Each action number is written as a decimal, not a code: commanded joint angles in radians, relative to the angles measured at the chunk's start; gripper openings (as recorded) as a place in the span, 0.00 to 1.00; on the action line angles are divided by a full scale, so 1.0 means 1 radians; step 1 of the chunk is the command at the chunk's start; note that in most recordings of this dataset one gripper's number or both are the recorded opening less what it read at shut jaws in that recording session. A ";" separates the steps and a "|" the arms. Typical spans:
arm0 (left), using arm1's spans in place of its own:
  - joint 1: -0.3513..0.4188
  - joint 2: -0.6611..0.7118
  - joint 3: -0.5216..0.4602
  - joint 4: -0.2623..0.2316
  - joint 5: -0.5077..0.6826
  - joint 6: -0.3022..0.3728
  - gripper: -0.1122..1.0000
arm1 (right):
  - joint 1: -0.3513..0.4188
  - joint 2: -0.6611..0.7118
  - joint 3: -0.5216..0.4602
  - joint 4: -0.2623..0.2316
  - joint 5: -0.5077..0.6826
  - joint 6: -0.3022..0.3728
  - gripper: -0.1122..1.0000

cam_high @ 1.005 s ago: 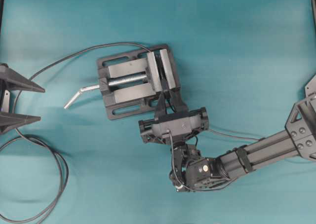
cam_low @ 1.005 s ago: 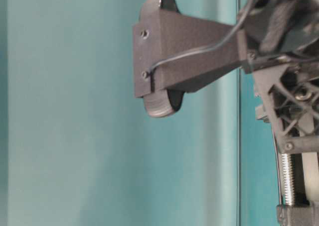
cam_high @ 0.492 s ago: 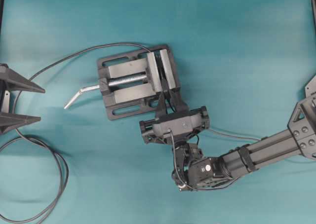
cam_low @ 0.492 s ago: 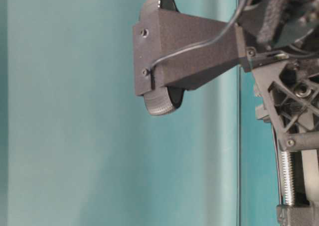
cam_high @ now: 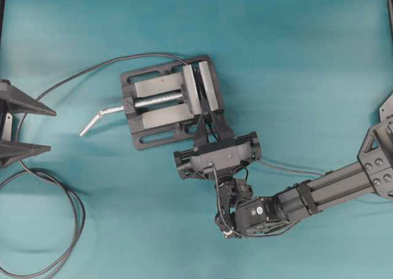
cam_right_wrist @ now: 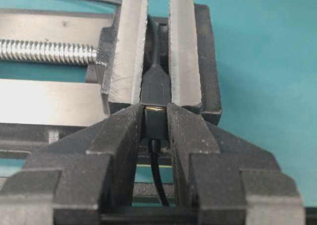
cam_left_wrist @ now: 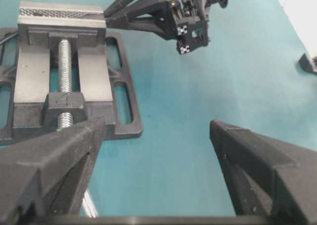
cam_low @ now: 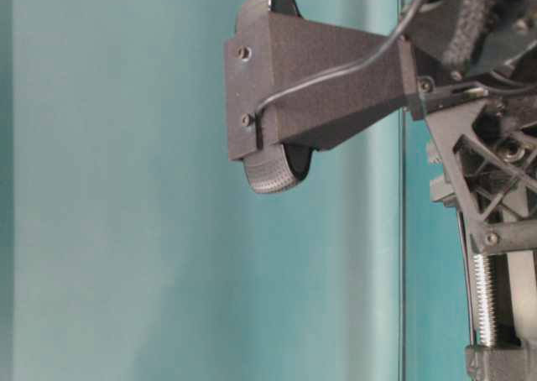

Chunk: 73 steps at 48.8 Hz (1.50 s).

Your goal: Insert the USB cable into the fixed female connector.

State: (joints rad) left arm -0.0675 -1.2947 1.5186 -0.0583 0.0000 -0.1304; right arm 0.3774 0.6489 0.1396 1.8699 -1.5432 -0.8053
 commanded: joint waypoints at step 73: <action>-0.003 0.017 -0.009 0.003 -0.005 -0.009 0.99 | -0.072 -0.029 -0.017 -0.003 0.005 0.002 0.29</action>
State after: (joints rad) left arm -0.0675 -1.2947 1.5232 -0.0583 0.0000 -0.1304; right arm 0.3758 0.6473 0.1396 1.8715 -1.5324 -0.8023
